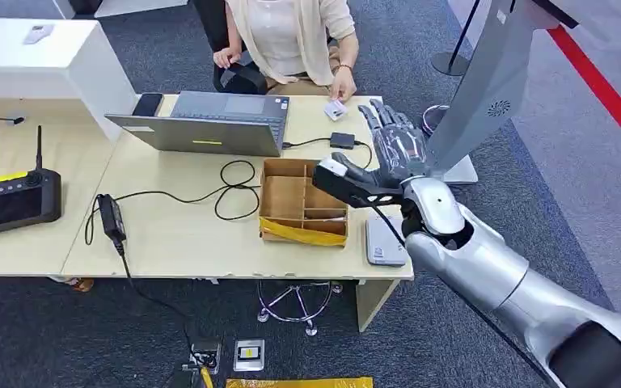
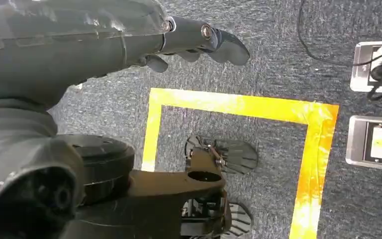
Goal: Pass the card to the sensor for recognition and then transmit it.
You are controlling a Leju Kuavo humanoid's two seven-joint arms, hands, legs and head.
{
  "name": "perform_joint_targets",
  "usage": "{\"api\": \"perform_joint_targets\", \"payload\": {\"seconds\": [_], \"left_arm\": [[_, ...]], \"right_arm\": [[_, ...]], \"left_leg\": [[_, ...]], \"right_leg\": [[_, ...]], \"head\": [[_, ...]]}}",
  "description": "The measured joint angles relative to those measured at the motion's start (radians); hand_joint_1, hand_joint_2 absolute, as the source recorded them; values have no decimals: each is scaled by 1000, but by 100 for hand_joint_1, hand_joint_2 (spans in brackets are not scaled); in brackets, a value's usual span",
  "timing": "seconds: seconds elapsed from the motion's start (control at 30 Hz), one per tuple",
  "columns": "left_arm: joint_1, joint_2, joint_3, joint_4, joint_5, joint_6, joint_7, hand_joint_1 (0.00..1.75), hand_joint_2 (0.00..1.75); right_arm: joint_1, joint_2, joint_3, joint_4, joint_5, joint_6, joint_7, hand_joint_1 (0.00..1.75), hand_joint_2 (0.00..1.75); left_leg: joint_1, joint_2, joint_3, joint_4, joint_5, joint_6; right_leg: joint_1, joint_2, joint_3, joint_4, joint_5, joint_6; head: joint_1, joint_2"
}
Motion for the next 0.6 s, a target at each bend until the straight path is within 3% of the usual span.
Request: {"api": "perform_joint_targets", "payload": {"seconds": [0.3, 0.6], "left_arm": [[23, 10, 31, 2, 18, 9, -43, 0, 0], [50, 29, 72, 2, 47, 10, -72, 0, 0]], "right_arm": [[122, -113, -87, -188, -28, -14, 70, 0, 0], [207, -194, -134, -383, -100, -91, 76, 0, 0]], "left_leg": [[0, 0, 0, 0, 0, 0], [0, 0, 0, 0, 0, 0]], "right_leg": [[0, 0, 0, 0, 0, 0], [1, 0, 0, 0, 0, 0]], "head": [[0, 0], [0, 0]]}}
